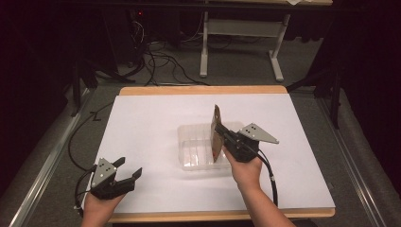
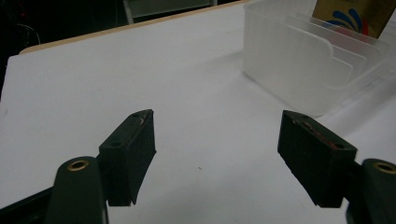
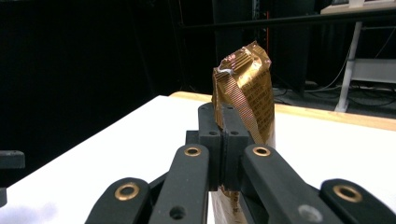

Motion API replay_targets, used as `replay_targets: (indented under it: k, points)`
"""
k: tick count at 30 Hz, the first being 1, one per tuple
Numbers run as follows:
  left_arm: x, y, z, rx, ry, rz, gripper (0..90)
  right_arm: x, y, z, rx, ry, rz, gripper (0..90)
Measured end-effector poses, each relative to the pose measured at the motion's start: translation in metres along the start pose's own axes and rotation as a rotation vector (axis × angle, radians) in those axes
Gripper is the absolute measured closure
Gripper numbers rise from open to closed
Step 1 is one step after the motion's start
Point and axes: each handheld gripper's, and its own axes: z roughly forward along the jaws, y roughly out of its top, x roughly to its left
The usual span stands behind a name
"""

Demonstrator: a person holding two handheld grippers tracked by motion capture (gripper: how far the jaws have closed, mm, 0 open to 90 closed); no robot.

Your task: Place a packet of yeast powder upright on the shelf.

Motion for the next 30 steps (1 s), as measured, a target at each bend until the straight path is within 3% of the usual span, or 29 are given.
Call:
replay_targets:
  k: [11,22,26,30]
  points:
    - [0.0,0.0,0.0,0.002,0.004,0.001,28.2,-0.001,-0.014,0.002,0.018,0.004,0.0,90.0]
    - [0.0,0.0,-0.002,-0.011,0.0,0.0,28.2,0.003,-0.014,0.002,0.029,0.01,-0.028,88.9]
    - [0.0,0.0,-0.001,-0.005,0.001,0.001,28.2,0.006,-0.011,0.001,0.036,0.012,-0.048,82.1]
    - [0.001,0.0,-0.001,-0.004,0.0,-0.001,28.2,0.008,-0.007,0.0,0.04,0.033,-0.052,66.5]
